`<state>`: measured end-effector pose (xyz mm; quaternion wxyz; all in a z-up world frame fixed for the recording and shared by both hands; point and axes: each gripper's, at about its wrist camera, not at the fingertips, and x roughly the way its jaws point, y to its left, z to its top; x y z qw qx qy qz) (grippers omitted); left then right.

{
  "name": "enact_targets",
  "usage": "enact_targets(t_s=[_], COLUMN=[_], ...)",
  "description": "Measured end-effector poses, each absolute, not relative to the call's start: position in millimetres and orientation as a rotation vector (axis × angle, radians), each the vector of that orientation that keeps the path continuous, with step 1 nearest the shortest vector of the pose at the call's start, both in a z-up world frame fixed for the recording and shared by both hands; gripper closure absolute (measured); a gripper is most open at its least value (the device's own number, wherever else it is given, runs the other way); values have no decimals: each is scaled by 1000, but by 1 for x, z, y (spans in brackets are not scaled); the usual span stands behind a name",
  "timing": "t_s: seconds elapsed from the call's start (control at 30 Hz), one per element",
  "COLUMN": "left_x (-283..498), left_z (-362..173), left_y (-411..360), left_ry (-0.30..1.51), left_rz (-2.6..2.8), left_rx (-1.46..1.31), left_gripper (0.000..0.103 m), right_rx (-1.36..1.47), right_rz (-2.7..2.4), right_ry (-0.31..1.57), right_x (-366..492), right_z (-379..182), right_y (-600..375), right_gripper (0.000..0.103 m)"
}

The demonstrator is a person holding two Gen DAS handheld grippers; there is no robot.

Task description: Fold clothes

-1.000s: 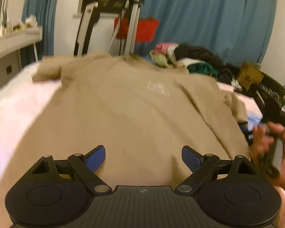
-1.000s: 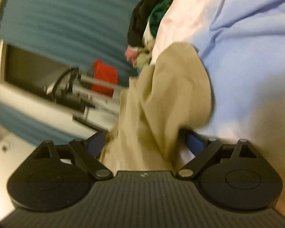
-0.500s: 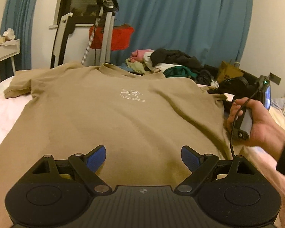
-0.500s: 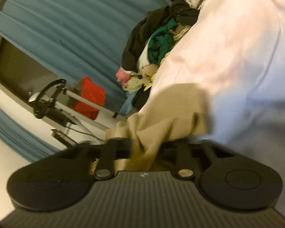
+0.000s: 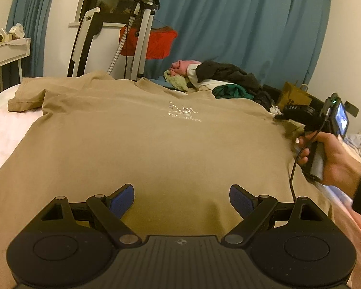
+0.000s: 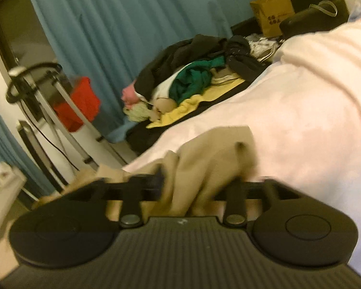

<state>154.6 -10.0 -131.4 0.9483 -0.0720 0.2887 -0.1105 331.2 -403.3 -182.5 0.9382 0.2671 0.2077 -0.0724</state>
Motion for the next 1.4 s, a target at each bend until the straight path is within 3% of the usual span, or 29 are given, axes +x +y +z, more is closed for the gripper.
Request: enact_targets(t_s=[0.17, 0.57, 0.77, 0.93, 1.1, 1.17, 1.2, 1.4], left_x=[151, 100, 80, 64, 40, 31, 27, 11], left_z=[-128, -111, -120, -135, -148, -151, -149, -141], left_y=[-17, -34, -44, -79, -125, -139, -144, -178], left_ry=[575, 626, 779, 879, 911, 896, 881, 852], left_rz=[-233, -437, -647, -774, -834, -832, -831, -886], left_rx=[-122, -116, -238, -238, -101, -41, -14, 54], left_gripper=[15, 16, 32, 54, 63, 78, 98, 99], right_rx=[473, 421, 498, 528, 556, 567, 572, 622], right_rz=[-84, 38, 59, 58, 56, 55, 55, 54], right_ry=[437, 448, 444, 435, 425, 421, 419, 388], right_x=[279, 45, -11, -16, -20, -22, -23, -26], right_z=[-151, -74, -79, -82, -85, -86, -87, -88], right_y=[-386, -306, -305, -311, -318, -320, -322, -332], right_gripper=[13, 13, 13, 13, 13, 13, 13, 13])
